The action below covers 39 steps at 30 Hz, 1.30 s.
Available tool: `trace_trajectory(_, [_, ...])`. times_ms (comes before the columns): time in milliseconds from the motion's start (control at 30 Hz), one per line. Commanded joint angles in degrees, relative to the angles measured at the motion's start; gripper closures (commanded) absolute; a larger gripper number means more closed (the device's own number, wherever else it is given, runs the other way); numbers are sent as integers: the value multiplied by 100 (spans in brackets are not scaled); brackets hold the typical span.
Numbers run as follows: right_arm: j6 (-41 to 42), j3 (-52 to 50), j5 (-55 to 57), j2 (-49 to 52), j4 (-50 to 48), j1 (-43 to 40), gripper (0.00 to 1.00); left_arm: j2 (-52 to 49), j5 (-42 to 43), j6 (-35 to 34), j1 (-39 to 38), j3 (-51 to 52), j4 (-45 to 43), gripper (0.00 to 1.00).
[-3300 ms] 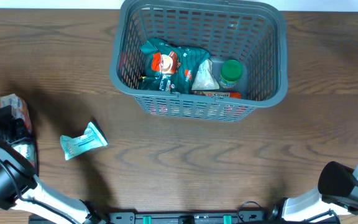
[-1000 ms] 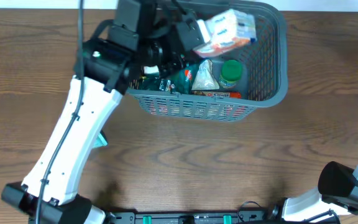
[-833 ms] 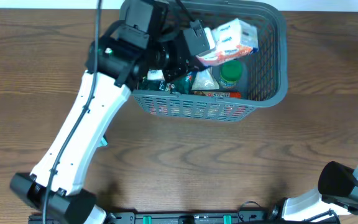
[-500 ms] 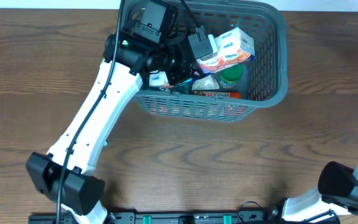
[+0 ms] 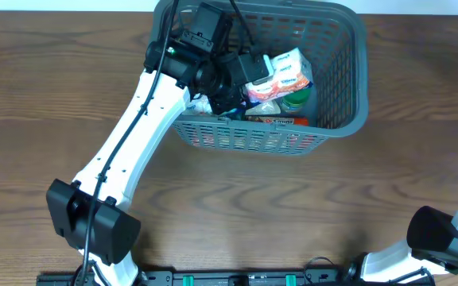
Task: Pack container
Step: 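Lower the white packs into the basket front and release, then withdraw the left gripper toward the light-blue wet-wipes packet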
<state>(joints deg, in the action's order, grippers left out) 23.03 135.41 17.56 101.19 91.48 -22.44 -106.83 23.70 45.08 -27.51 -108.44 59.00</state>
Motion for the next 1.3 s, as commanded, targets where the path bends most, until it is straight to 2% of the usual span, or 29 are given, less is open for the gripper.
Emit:
trace_trajectory(0, [52,31,39,-15,2,-50,1,-4,20,76,-13,-55,31,94])
trace_trajectory(67, [52,31,39,-15,2,-50,1,-4,22,74,-13,-55,33,94])
trace_trajectory(100, [52,31,39,-15,2,-50,1,-4,20,72,-13,-55,33,86])
trace_trajectory(167, [52,31,39,-15,2,-52,1,-4,22,7,-13,-55,31,41])
trace_trajectory(200, [52,31,39,-15,2,-52,1,-4,22,4,-13,-55,37,6])
trace_trajectory(233, [52,31,39,-15,2,-52,1,-4,22,4,-13,-55,37,1])
trace_trajectory(567, [52,31,39,-15,2,-50,1,116,-4,7,-11,-68,-20,1])
trace_trajectory(700, [52,31,39,-15,2,-50,1,428,-562,-201,-7,-177,-319,0])
trace_trajectory(900, [52,31,39,-15,2,-50,1,1281,-2675,-1137,26,-227,-1344,1])
trace_trajectory(1033, [52,31,39,-15,2,-50,1,1797,-4247,-2111,267,-227,-1497,0])
trace_trajectory(1100, [52,31,39,-15,2,-52,1,1987,-5353,-2935,496,-227,-1300,0])
trace_trajectory(1167, [52,31,39,-15,2,-52,1,2153,-6076,-3689,750,-227,-835,0])
trace_trajectory(1267, [52,31,39,-15,2,-50,1,2363,-6277,-4776,1207,-227,352,0])
